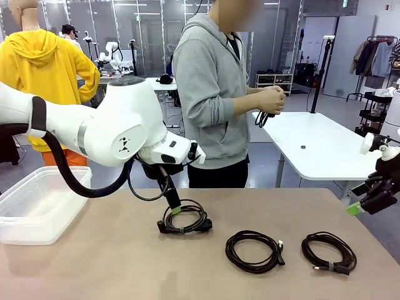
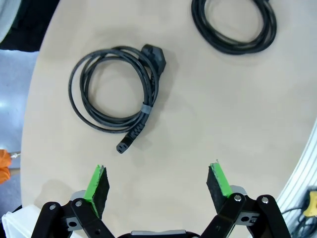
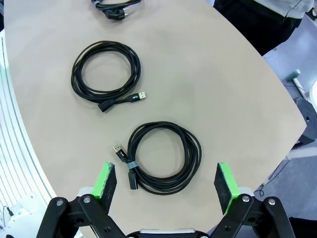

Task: Organize and store the cables.
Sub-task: Place the Power Cable into the Organizing box.

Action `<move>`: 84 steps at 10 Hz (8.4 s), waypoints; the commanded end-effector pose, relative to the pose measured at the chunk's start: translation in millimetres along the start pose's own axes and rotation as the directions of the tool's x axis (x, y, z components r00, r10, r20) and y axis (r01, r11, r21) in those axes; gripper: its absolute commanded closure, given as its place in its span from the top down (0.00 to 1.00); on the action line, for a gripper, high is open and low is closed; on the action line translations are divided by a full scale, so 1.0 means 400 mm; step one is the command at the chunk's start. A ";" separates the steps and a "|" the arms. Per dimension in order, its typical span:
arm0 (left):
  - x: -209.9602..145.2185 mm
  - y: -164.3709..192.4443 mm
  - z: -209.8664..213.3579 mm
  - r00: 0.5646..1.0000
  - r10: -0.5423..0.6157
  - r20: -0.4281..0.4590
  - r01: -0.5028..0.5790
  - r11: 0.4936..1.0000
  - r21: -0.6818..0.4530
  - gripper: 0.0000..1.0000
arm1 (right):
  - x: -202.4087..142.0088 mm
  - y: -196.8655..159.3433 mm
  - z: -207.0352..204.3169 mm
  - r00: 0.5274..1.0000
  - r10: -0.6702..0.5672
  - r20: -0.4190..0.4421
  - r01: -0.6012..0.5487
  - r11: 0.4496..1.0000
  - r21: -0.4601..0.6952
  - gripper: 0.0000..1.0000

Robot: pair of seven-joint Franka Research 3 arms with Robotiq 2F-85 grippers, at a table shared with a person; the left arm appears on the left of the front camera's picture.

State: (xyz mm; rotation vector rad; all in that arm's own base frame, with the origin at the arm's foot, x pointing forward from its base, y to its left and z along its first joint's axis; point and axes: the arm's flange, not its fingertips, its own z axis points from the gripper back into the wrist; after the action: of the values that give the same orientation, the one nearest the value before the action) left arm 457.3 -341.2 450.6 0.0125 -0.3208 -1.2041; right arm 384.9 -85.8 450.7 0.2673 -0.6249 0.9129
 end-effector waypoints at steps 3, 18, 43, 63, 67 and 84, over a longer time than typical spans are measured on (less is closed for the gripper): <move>0.032 0.094 -0.111 0.977 -0.186 -0.100 0.181 0.982 -0.057 1.00 | 0.003 -0.007 0.002 1.000 0.001 -0.004 -0.001 1.000 0.012 1.00; 0.103 0.142 -0.405 0.931 -0.354 -0.090 0.325 0.916 -0.237 0.40 | 0.003 -0.007 0.002 1.000 0.001 -0.004 -0.001 1.000 0.012 1.00; 0.122 0.129 0.056 0.892 -0.429 -0.145 0.423 0.904 -0.068 0.18 | 0.003 -0.007 0.002 1.000 0.001 -0.004 -0.001 1.000 0.012 1.00; -0.895 0.528 0.188 0.959 -0.283 -0.030 0.285 0.955 0.079 0.18 | 0.003 -0.007 0.002 1.000 0.001 -0.004 -0.001 1.000 0.012 1.00; -0.918 0.588 0.097 0.965 -0.260 -0.028 0.260 0.966 -0.001 0.18 | 0.003 -0.007 0.002 1.000 0.001 -0.004 -0.001 1.000 0.012 1.00; -0.921 0.579 0.100 0.969 -0.242 -0.045 0.241 0.970 -0.033 1.00 | 0.003 -0.007 0.002 1.000 0.001 -0.004 -0.001 1.000 0.012 1.00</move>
State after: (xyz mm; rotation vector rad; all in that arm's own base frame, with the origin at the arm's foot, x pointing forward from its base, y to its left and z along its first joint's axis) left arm 538.8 86.2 443.1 0.0582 -0.2650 -1.4474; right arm 386.2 -86.6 451.1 0.2689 -0.6232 0.9124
